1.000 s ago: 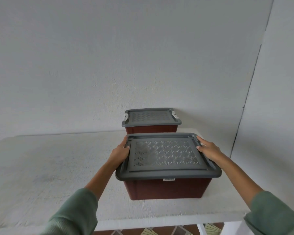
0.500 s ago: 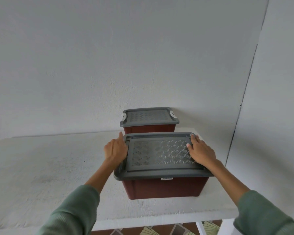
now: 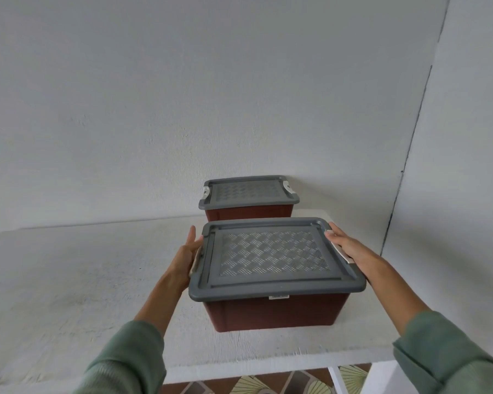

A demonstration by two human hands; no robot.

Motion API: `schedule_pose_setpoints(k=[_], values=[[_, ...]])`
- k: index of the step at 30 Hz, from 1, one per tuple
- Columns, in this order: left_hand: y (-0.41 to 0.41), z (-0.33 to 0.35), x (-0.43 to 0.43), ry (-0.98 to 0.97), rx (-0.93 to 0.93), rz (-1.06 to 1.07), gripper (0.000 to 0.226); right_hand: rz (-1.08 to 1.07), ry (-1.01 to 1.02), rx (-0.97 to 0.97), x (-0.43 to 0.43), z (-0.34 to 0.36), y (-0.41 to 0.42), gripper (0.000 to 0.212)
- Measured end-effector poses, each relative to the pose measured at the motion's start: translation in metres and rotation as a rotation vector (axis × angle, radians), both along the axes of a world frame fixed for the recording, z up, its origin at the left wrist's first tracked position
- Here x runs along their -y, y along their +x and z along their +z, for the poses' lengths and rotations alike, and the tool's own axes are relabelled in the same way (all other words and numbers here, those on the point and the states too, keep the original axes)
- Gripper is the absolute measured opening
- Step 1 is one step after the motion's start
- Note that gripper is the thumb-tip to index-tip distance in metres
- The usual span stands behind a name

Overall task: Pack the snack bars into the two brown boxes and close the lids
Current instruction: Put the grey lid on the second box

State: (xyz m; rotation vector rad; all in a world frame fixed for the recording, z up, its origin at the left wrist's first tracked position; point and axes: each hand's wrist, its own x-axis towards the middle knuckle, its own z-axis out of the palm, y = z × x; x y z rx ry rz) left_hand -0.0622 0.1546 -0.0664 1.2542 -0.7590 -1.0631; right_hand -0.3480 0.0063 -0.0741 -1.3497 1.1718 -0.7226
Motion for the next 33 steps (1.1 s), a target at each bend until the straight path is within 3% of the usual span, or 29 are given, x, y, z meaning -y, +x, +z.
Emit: schedule_pose_setpoints(k=[4, 8, 12, 22, 33], values=[[0.010, 0.003, 0.019, 0.101, 0.216, -0.099, 0.054, 0.022, -0.086, -0.239, 0.005, 0.003, 0.004, 0.060], [0.012, 0.004, 0.030, 0.211, 0.364, -0.054, 0.059, 0.015, -0.113, -0.266, 0.007, 0.003, 0.006, 0.059], [0.006, 0.002, 0.029, 0.176, 0.499, -0.110, 0.054, 0.020, -0.109, -0.240, 0.005, 0.000, 0.006, 0.058], [0.014, -0.007, 0.013, 0.023, 0.213, -0.075, 0.044, 0.075, -0.084, -0.217, 0.009, -0.002, 0.006, 0.058], [0.079, -0.015, -0.020, 0.049, 0.216, 0.031, 0.048, 0.116, -0.051, -0.141, -0.023, -0.001, 0.067, 0.071]])
